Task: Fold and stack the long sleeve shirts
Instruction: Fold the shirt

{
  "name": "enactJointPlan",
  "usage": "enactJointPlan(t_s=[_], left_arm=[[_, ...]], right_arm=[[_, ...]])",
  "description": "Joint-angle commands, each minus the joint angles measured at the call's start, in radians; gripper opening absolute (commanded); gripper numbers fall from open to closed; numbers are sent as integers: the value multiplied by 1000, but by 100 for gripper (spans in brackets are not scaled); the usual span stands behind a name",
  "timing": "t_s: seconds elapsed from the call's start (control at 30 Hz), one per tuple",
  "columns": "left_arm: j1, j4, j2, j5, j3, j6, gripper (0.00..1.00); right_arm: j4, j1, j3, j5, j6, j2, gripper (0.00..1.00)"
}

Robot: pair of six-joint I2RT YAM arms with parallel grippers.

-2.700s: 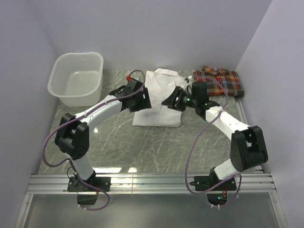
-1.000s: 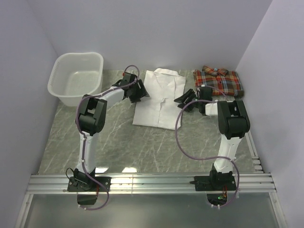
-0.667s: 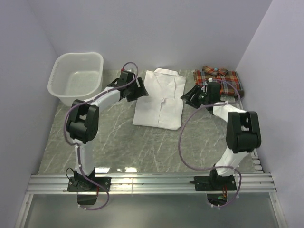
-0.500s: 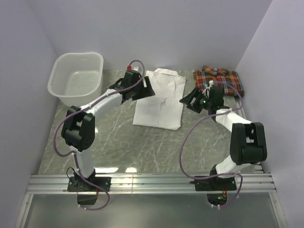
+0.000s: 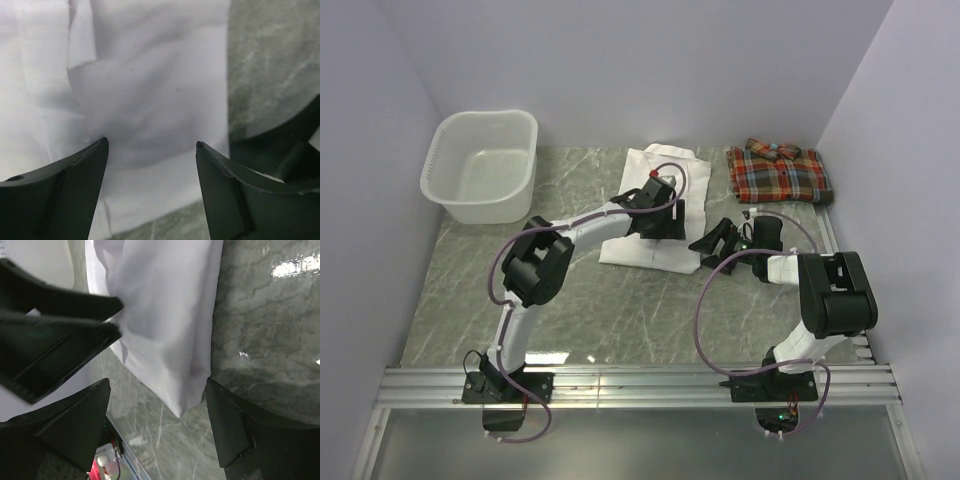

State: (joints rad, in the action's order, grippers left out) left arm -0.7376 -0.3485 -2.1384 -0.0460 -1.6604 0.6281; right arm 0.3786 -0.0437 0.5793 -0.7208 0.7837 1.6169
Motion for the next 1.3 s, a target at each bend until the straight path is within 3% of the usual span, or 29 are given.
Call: enactJointPlan(t_s=[0.0, 0.37, 0.67, 0.93, 1.07, 1.27], left_arm=[[12, -4, -40, 43, -64, -10, 76], [12, 17, -80, 23, -30, 15, 76], [12, 19, -86, 9, -36, 22, 76], [14, 3, -95, 14, -45, 30, 76], [18, -4, -98, 17, -53, 35, 76], [26, -9, -98, 21, -55, 41, 76]], right_arm=[[173, -10, -21, -52, 22, 29, 83], [188, -31, 0, -62, -34, 11, 83], [230, -67, 47, -111, -23, 104, 83], [154, -85, 83, -144, -95, 130, 80], [-59, -87, 114, -158, -171, 111, 70], [-263, -85, 128, -192, -285, 75, 65]])
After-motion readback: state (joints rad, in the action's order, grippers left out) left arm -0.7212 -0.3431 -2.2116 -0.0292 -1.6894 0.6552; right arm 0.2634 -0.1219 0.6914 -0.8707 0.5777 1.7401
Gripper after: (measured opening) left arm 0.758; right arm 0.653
